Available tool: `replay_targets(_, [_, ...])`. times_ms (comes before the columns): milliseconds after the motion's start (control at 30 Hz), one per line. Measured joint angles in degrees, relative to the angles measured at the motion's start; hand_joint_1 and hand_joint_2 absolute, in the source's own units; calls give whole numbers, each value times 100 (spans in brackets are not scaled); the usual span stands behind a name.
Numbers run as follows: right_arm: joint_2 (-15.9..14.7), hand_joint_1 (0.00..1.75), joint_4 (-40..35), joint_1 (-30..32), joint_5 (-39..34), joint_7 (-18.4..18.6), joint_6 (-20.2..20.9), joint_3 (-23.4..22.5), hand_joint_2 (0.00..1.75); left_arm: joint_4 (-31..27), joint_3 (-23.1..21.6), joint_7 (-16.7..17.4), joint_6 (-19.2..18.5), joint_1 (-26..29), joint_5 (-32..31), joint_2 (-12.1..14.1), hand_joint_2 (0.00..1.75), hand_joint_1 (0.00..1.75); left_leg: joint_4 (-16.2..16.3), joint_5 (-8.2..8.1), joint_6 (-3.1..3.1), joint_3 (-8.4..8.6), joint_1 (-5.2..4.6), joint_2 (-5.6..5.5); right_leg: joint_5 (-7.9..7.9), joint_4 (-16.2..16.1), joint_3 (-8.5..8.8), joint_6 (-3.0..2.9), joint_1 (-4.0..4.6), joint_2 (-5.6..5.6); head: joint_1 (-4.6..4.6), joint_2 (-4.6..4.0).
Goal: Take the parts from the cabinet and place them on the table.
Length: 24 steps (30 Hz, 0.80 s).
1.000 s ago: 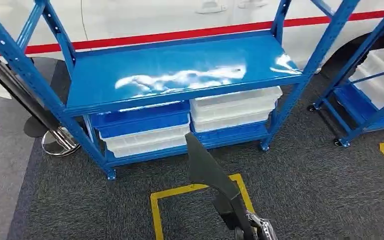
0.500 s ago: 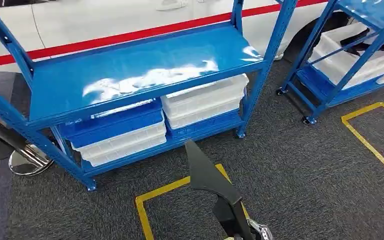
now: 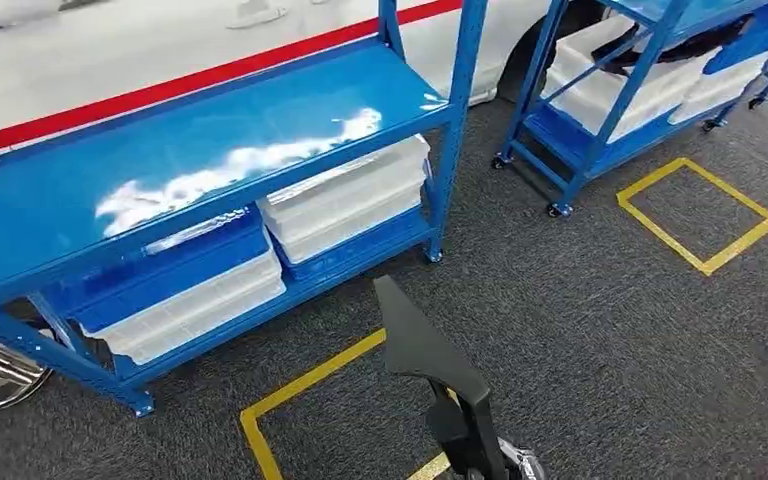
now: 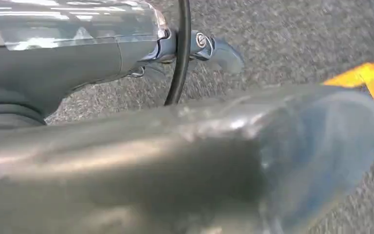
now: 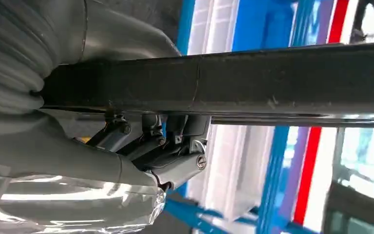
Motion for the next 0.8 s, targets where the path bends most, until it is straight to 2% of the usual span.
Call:
replay_targets(33, [-2,175,0,-2,-6,-7,17,0,175,0,0,0,-9,-7,-7,0,0,0,159,-129,-15,-38,8,-327,6,-4,1,-21,20,48,0,0])
replay_targets(67, [-20,175,7,-12,-11,-7,22,-2,175,0,0,0,-22,-6,-7,0,0,0,520,-372,-7,-197,11,-504,14,-3,-13,-72,28,110,0,0])
replay_targets(100, [-33,175,20,-23,-13,-7,26,-2,175,0,0,2,-24,7,-18,0,0,0,1003,-616,2,-421,8,-580,10,-2,-19,-96,47,173,0,0])
replay_targets(133, [-33,175,26,-26,-13,-13,46,-2,175,0,0,7,-22,17,-22,0,0,0,1456,-798,5,-641,0,-607,8,0,-23,-107,67,246,0,0])
replay_targets(167, [-33,175,42,-26,-13,-15,55,-2,175,0,0,20,-24,32,-28,0,0,0,1777,-853,13,-808,-3,-612,8,6,-22,-108,87,333,0,0])
replay_targets(200, [-33,175,52,-25,-13,-15,66,-2,175,0,0,33,-24,43,-44,0,0,0,1812,-773,28,-849,-4,-616,6,15,-19,-110,98,414,2,0])
replay_targets(233, [-33,175,63,-23,-11,-17,83,-2,175,0,0,46,-22,46,-55,0,0,0,1580,-554,49,-772,-6,-621,1,31,-15,-114,103,504,0,0])
replay_targets(267, [-33,175,70,-24,-11,-17,92,-2,175,0,0,48,-24,42,-55,0,0,0,1130,-252,73,-593,-7,-649,-8,51,-9,-107,104,597,0,0])
replay_targets(300, [-33,175,72,-25,-9,-24,94,-2,175,0,0,48,-22,37,-57,0,0,0,649,27,99,-397,-6,-757,-23,80,-10,-91,102,671,0,0])
replay_targets(333, [-33,175,72,-26,-7,-28,98,-2,175,0,0,50,-22,44,-57,0,0,0,291,131,140,-275,-5,-1047,-39,114,-40,-69,82,736,2,0])
replay_targets(367, [-33,175,81,-46,-7,-31,98,-2,175,0,0,63,-22,42,-57,2,0,0,152,68,137,-233,16,-1137,-65,192,-86,-28,134,800,2,0])
replay_targets(400, [-33,175,87,-38,-7,-31,98,-2,175,0,0,63,-22,28,-63,2,0,0,196,60,135,-251,-14,-1075,-46,180,-120,8,93,861,0,0])
replay_targets(467, [-33,175,94,-18,-13,-35,111,-2,175,0,0,66,-20,19,-66,4,0,0,177,68,207,-211,-62,-967,-14,131,-145,108,51,974,2,0])
replay_targets(500, [-28,175,96,-10,-20,-37,116,-2,175,0,4,66,-20,17,-68,2,0,0,87,122,265,-195,-2,-889,-16,163,-136,122,51,948,0,0])
replay_targets(533, [0,175,98,0,-22,-46,118,-2,175,0,4,66,-15,13,-74,0,0,0,46,141,289,-166,-7,-807,-88,270,-181,133,68,598,4,0])
replay_targets(567, [2,175,103,-16,-37,-46,118,-7,175,0,4,64,-16,17,-81,-2,0,0,37,153,316,-156,-10,-748,-265,532,-316,148,74,399,2,0])
replay_targets(633, [13,175,111,-46,-57,-48,120,-7,175,0,7,66,-22,33,-81,-2,0,0,40,142,330,-159,-38,-593,-666,1375,-753,186,53,261,2,0])
replay_targets(667, [22,175,120,-39,-63,-48,120,-9,175,0,7,66,-22,37,-83,-2,0,0,43,130,331,-159,-46,-502,-755,1717,-941,200,38,241,2,0])
replay_targets(700, [24,175,129,-29,-72,-48,114,-11,175,0,7,63,-22,39,-85,-2,0,0,46,117,331,-155,-50,-433,-711,1785,-992,204,35,228,2,0])
replay_targets(733, [24,175,138,-14,-76,-46,103,-15,175,0,7,63,-22,38,-96,-2,0,0,47,101,321,-142,-50,-356,-525,1592,-908,203,35,211,2,0])
replay_targets(767, [24,175,142,-8,-74,-46,83,-31,175,0,9,63,-22,33,-114,0,0,0,46,84,309,-120,-50,-288,-291,1213,-714,191,37,180,2,0])
replay_targets(800, [24,175,142,-8,-70,-50,68,-44,175,0,9,66,-22,26,-129,-2,0,0,45,64,296,-91,-51,-226,-50,715,-447,167,44,104,2,0])
